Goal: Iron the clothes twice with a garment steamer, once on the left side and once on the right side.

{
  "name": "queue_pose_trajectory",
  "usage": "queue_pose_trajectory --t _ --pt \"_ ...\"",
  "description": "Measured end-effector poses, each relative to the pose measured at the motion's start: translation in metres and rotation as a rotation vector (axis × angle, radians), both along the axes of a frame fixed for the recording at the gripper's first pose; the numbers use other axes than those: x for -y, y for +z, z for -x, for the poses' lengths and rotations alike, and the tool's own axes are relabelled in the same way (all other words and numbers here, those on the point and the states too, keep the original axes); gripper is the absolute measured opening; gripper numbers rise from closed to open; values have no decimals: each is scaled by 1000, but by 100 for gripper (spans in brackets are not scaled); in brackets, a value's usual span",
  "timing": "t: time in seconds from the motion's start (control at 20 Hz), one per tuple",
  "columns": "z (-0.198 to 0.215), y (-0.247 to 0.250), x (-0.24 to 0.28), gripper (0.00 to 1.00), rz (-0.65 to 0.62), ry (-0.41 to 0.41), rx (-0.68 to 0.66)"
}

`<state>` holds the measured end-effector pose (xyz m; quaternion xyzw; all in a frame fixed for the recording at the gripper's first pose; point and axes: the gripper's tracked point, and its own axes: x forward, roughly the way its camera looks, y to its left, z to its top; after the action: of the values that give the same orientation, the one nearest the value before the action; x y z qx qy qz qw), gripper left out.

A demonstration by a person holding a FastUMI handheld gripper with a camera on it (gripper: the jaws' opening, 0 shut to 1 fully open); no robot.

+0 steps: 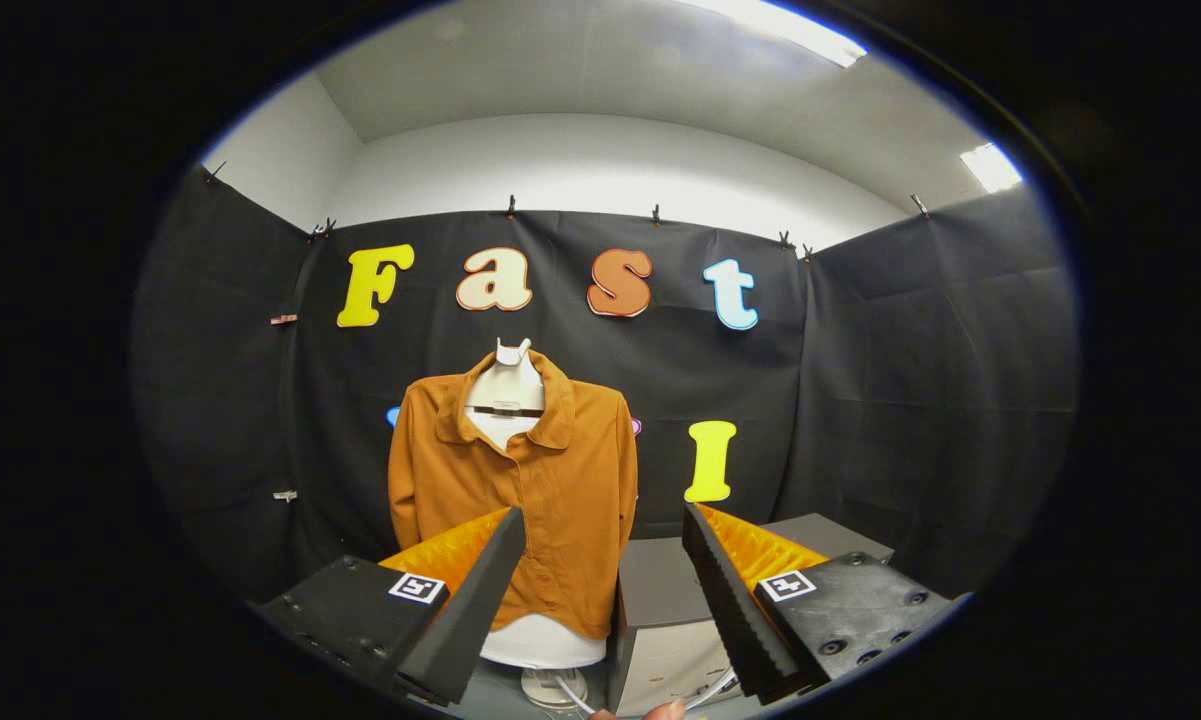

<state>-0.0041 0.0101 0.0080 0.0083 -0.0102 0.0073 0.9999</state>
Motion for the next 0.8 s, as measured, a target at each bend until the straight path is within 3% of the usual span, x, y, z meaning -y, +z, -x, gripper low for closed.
queue_pose_trajectory --t 0.5,0.8 --pt "-28 3 26 98 -22 -28 -35" --pt "-74 -30 75 98 -33 -54 -187"
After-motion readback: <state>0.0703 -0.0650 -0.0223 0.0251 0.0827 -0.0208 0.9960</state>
